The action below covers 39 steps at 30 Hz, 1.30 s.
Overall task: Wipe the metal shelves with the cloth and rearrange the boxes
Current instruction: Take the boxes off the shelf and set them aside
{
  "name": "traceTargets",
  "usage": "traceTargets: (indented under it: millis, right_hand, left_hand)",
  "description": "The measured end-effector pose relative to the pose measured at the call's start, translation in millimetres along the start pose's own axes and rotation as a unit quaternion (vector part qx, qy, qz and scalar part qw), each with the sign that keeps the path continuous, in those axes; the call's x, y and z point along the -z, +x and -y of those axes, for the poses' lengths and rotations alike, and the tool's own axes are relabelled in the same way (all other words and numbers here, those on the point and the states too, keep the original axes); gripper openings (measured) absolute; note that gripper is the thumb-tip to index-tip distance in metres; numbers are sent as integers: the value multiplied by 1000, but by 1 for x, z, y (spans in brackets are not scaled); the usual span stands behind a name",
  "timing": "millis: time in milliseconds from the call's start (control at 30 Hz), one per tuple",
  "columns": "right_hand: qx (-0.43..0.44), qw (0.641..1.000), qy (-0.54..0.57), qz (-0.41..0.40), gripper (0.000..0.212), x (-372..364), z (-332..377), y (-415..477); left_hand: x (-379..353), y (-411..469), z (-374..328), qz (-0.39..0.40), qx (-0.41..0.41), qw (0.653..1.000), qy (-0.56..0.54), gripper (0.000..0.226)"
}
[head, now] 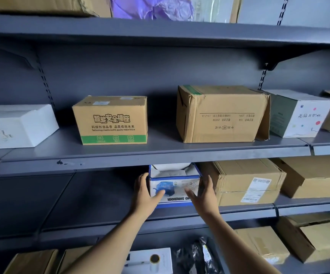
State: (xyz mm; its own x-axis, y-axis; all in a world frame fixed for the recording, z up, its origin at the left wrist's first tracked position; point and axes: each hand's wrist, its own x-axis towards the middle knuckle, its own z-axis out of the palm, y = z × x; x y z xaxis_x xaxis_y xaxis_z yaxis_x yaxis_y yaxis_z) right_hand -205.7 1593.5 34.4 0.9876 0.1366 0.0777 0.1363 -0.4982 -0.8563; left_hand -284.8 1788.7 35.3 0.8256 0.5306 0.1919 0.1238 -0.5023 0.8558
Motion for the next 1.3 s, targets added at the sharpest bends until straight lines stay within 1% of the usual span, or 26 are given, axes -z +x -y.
traceTargets:
  millis: [67, 133, 200, 367, 467, 633, 733, 833, 867, 900, 967, 1033, 1067, 1167, 1300]
  right_hand:
    - [-21, 1000, 0, 11, 103, 6, 11, -29]
    - [-23, 999, -6, 24, 96, 10, 24, -62]
    - [-9, 999, 4, 30, 91, 15, 46, -93]
    - [27, 998, 38, 44, 90, 33, 128, -150]
    - [60, 995, 61, 49, 89, 37, 173, -183]
    - [94, 991, 82, 53, 90, 41, 218, -230]
    - [124, 985, 105, 51, 83, 50, 254, -246]
    - [175, 974, 143, 36, 63, 66, 300, -252]
    - [192, 969, 155, 32, 61, 73, 317, -252]
    - [205, 963, 172, 30, 63, 80, 331, -251]
    - [230, 951, 205, 21, 75, 93, 360, -246]
    - [254, 942, 218, 4, 83, 106, 389, -236]
    - [265, 939, 219, -6, 84, 112, 404, -231]
    - [305, 926, 221, -31, 80, 128, 444, -214]
    - [335, 910, 240, -49, 81, 134, 484, -179]
  left_hand:
    - [15, -21, -10, 15, 36, 999, -7, 83]
    - [35, -45, -26, 29, 53, 998, -10, 82]
    - [63, -66, -47, 30, 53, 998, -5, 81]
    - [141, -109, -98, 11, 31, 999, -15, 72]
    - [183, -131, -115, -11, 21, 999, -26, 70]
    - [233, -164, -134, -49, 17, 997, -57, 67]
    - [262, -168, -157, -71, -17, 993, -91, 62]
    - [294, -160, -192, -85, -64, 988, -115, 54]
    - [306, -156, -206, -93, -87, 984, -121, 50]
    - [315, -152, -220, -101, -107, 981, -129, 49]
    - [332, -140, -246, -122, -145, 971, -149, 51]
    - [348, -127, -271, -137, -175, 962, -158, 63]
    - [356, -119, -281, -143, -186, 959, -158, 69]
    - [380, -93, -303, -163, -217, 952, -141, 75]
    - [403, -51, -318, -207, -246, 938, -129, 73]
